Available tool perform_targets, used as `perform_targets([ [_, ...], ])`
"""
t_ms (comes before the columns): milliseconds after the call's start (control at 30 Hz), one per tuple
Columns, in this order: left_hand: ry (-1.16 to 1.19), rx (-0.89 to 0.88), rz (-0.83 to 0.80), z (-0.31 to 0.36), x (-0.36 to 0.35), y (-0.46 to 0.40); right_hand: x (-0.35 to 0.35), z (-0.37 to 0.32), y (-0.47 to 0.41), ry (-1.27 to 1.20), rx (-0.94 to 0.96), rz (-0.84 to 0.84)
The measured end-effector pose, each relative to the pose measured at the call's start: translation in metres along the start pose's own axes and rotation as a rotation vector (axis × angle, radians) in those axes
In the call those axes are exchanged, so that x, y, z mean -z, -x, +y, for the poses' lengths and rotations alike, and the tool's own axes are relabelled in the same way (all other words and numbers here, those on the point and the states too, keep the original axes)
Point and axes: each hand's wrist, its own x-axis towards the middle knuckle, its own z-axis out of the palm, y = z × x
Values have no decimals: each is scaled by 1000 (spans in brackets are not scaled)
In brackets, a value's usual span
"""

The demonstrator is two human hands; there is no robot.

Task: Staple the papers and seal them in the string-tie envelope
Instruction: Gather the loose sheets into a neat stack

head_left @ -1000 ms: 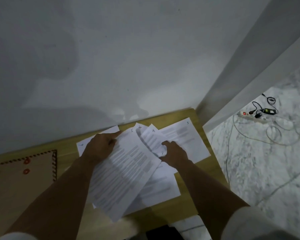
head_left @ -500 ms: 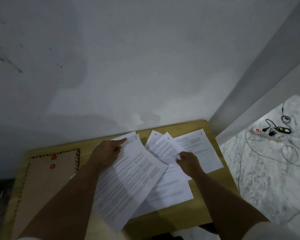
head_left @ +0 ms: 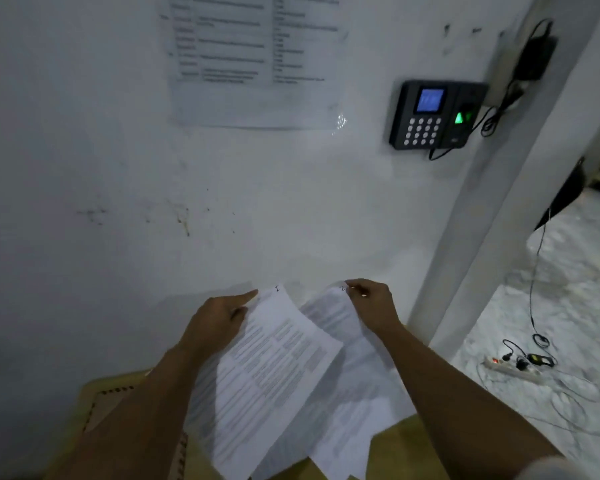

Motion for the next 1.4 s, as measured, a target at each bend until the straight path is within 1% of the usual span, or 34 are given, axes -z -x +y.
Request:
perform_targets([
  [133, 90, -82, 82, 15, 44, 6, 5, -71, -11, -48, 112, 14],
  [233, 122, -144, 119, 28, 75, 11, 6, -119, -17, -77, 141, -35],
  [400, 208, -254, 124, 49, 109, 20, -1, -178, -12, -157, 115, -142],
  [467, 222, -271, 122, 56, 118, 21, -6, -193, -8, -194, 89, -181],
  [500, 211, -287, 132, 59, 122, 22, -7, -200, -6, -213, 69, -205],
  [600, 56, -327, 221, 64, 130, 22, -12, -215, 0, -295, -22, -290],
  [700, -9, -300, 276, 65, 137, 22, -14, -228, 7, -426, -83, -358],
  [767, -33, -286, 289, 66, 140, 23, -13, -235, 11, -488, -91, -397],
  [833, -27, -230, 310, 66, 142, 22, -14, -240, 14, -524, -91, -429],
  [933, 60, -115, 312, 66, 144, 17, -15, -245, 14, -550, -78, -454],
  [1100, 64, -25, 325, 67, 147, 8, -19, -251, 17, -516, -56, -472],
  [1233, 101, 29, 351, 72, 151, 4, -19, -258, 22, -476, 11, -424],
  [1333, 126, 29, 376, 76, 153, 3, -19, -258, 22, -368, 128, -301],
  [1400, 140, 33, 390, 80, 154, 3, -19, -256, 19, -358, 160, -235],
])
